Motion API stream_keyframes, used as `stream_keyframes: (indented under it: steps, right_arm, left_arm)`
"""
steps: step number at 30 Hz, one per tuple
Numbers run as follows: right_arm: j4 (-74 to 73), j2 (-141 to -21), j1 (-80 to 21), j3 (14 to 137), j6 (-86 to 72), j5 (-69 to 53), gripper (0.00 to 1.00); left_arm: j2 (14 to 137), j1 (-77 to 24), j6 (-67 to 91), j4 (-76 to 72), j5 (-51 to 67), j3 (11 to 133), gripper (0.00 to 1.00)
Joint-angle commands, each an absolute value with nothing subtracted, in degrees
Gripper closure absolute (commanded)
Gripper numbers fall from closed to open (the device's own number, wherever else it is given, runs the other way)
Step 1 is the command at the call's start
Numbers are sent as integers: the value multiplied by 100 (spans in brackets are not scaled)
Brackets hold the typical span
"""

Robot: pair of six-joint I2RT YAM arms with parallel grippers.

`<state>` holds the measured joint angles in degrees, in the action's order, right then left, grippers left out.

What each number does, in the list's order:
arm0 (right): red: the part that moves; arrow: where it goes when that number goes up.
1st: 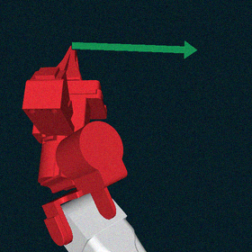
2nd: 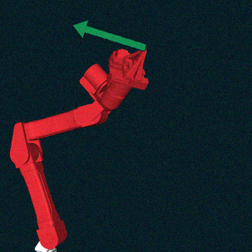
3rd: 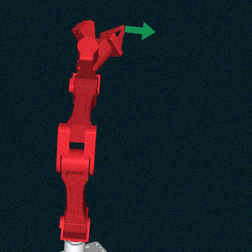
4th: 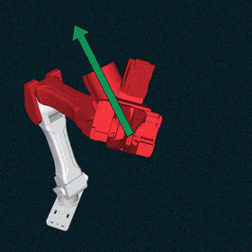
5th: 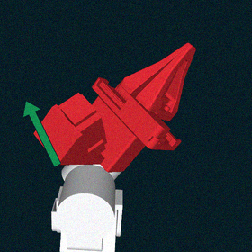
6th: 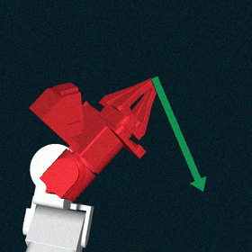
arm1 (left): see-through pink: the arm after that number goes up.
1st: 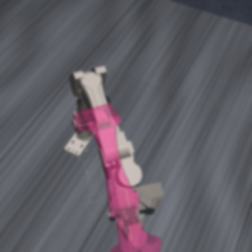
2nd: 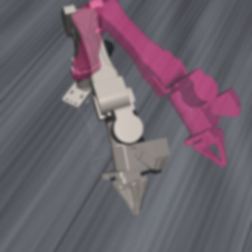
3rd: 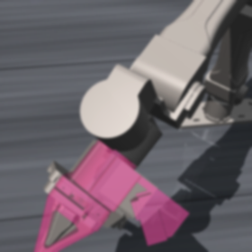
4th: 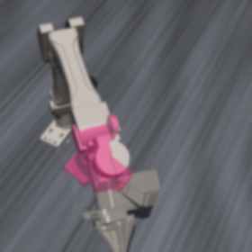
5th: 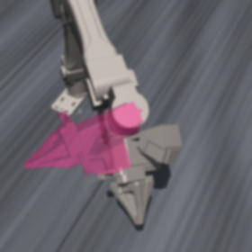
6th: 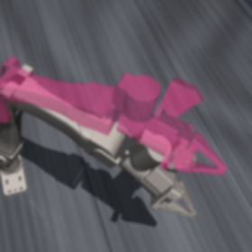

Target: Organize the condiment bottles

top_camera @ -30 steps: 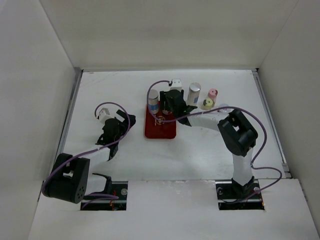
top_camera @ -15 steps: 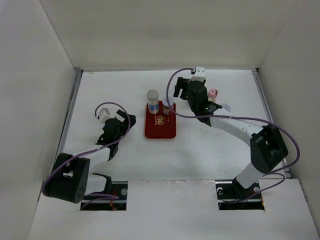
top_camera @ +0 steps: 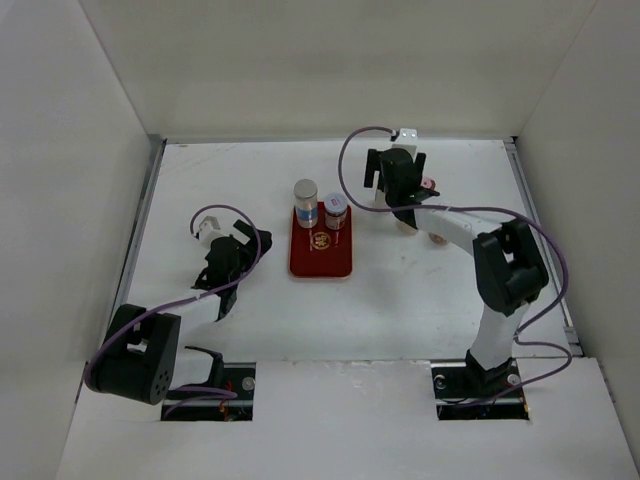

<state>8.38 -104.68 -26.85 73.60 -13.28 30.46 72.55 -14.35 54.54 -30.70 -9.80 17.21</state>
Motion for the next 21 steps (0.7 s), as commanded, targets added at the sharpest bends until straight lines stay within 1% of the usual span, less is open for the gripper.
stream_keyframes:
  steps: [1, 2, 4, 5, 7, 10, 14, 21]
  right_arm:
    - [624, -10748, -2667, 7927, -1204, 2980, 5]
    - [641, -10784, -2650, 7963, -1222, 2979, 13]
    - [842, -10714, -2650, 7937, -1283, 2997, 33]
    - [1035, -10601, -2685, 7832, -1257, 3014, 40]
    - [1492, -10224, -2720, 7490, -1143, 3041, 49]
    - [1968, -9530, -2930, 7006, -1020, 3155, 51]
    - [1785, -8703, -3439, 6505, -1037, 3322, 51]
    - [1354, -8552, -4424, 6082, -1327, 3296, 51]
  left_arm:
    - [7233, -1428, 5476, -3349, -984, 1731, 0]
    - [7233, -1445, 5467, -3357, -1002, 1731, 0]
    - [7260, -1402, 5467, -3357, -941, 1731, 0]
    - [7242, -1402, 5475, -3357, -932, 1723, 0]
    - [7198, -1428, 5467, -3357, -993, 1723, 0]
    - [7268, -1402, 5467, -3357, -941, 1731, 0]
    - [7225, -1437, 5467, -3366, -975, 1731, 0]
    - [7277, -1437, 5484, -3419, -949, 1731, 0]
